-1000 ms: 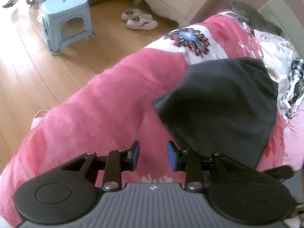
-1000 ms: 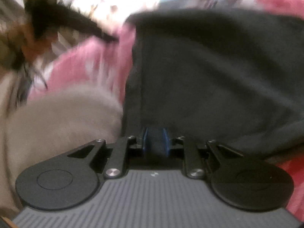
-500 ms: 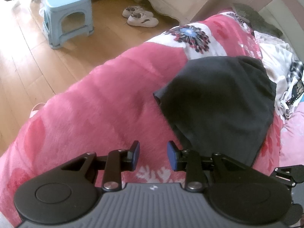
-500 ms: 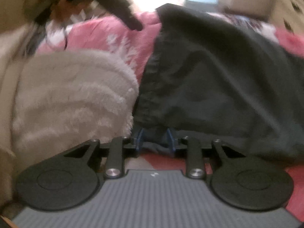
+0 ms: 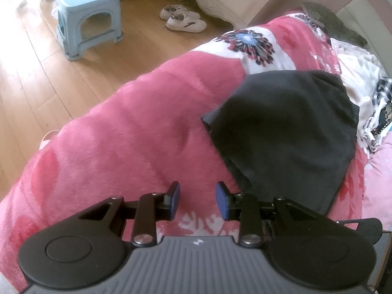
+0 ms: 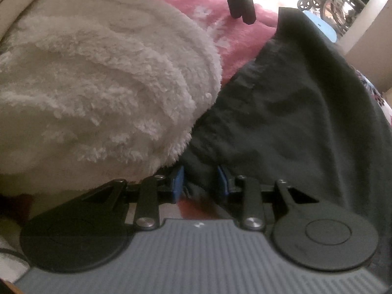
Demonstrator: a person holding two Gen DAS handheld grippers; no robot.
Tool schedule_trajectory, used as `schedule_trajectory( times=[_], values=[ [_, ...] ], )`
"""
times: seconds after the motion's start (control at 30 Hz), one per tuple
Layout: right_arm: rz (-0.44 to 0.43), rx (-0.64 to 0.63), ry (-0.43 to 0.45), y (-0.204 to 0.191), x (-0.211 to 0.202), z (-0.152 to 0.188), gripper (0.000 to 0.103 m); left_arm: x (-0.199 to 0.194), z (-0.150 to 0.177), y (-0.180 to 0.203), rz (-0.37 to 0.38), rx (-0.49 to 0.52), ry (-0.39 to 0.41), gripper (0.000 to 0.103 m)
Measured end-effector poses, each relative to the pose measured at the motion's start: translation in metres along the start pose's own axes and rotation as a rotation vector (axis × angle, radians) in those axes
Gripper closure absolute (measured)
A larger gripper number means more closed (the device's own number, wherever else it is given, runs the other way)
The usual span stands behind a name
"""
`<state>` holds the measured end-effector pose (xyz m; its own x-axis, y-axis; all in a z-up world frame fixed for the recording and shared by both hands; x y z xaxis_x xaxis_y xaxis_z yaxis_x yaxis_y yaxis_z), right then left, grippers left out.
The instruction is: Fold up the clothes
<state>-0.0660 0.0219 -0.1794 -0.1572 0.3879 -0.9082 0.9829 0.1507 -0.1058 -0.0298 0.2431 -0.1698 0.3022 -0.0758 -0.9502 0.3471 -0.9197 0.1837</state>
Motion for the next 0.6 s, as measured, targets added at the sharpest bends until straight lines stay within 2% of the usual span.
schedule_trajectory(
  times=[0.07,0.13,0.17,0.2,0.4,0.6],
  values=[
    [-0.015,0.015,0.016,0.002,0.001,-0.001,0.077,0.001,0.000,-0.001,-0.001,0.000,-0.003,0.069],
    [-0.031,0.031,0.032,0.002,-0.001,-0.002,0.087,0.002,0.000,-0.001,-0.002,-0.001,-0.005,0.069],
    [-0.040,0.043,0.041,0.002,-0.002,-0.002,0.097,0.002,0.000,-0.001,-0.003,-0.002,-0.006,0.069],
    [-0.049,0.061,0.052,0.002,-0.003,-0.002,0.100,0.002,0.000,-0.002,-0.003,-0.004,-0.006,0.069],
    [-0.106,0.146,0.115,-0.002,-0.021,0.002,0.103,-0.001,-0.005,-0.001,0.004,-0.024,0.016,0.069],
    [-0.140,0.164,0.111,-0.007,-0.026,0.009,0.103,-0.004,-0.013,0.002,0.033,-0.064,0.040,0.068]
  ],
)
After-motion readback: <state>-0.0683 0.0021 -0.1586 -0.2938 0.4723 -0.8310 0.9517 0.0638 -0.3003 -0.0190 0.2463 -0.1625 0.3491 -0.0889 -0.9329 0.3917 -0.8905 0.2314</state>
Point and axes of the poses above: each gripper's, at about its wrist camera, not at the fingertips, and x roughly the way its jaws point, y to its right, z to its underside, the point moved 9 cm from there along x, roughly the way its jaws point, and after that the axes turned 11 degrees about -z, right-handed, at the moved point
